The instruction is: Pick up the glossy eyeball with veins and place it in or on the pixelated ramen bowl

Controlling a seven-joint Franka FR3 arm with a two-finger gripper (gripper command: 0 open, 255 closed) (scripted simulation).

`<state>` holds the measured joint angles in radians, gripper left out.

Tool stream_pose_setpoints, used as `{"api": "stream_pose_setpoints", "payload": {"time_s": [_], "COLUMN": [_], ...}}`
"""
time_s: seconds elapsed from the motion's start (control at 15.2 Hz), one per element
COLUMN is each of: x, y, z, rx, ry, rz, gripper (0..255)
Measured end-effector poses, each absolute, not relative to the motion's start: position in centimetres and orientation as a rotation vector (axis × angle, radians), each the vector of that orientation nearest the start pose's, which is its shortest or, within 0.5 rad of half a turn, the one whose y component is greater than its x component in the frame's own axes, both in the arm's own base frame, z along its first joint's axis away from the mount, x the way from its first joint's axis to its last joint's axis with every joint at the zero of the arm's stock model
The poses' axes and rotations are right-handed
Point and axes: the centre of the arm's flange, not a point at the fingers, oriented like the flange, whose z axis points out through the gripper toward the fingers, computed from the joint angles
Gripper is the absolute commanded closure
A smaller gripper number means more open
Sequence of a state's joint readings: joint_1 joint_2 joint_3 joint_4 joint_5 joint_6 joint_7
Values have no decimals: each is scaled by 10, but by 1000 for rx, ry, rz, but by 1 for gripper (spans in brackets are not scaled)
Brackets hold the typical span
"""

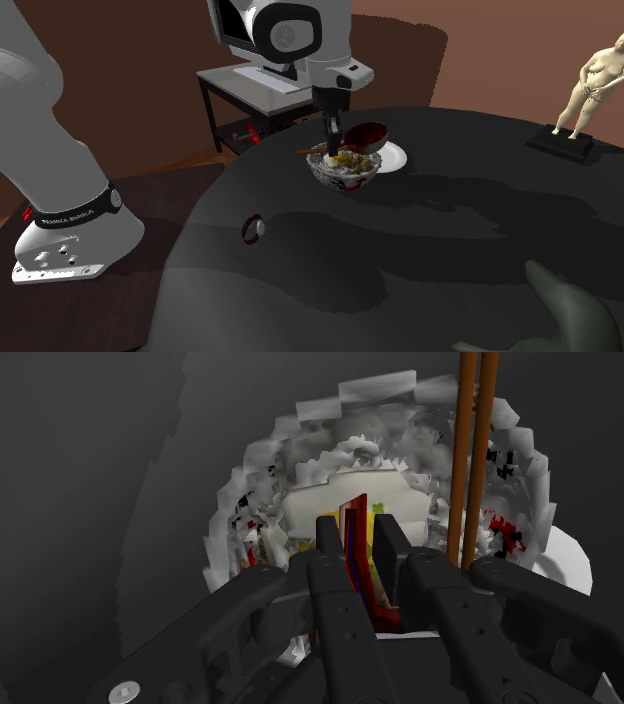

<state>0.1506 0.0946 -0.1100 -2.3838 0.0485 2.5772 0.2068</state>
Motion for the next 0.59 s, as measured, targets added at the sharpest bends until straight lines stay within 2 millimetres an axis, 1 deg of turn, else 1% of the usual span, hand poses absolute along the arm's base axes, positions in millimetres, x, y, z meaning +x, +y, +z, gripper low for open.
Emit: {"api": "stream_pose_setpoints", "payload": {"time_s": [0.2, 0.26, 0.59], "x": [511, 511, 511], "y": [20, 20, 20], "z": [290, 290, 290], "rx": [-3092, -3092, -3092], "ry": [318, 318, 318], "rz": [-151, -151, -151], "gripper": [255, 0, 0]}}
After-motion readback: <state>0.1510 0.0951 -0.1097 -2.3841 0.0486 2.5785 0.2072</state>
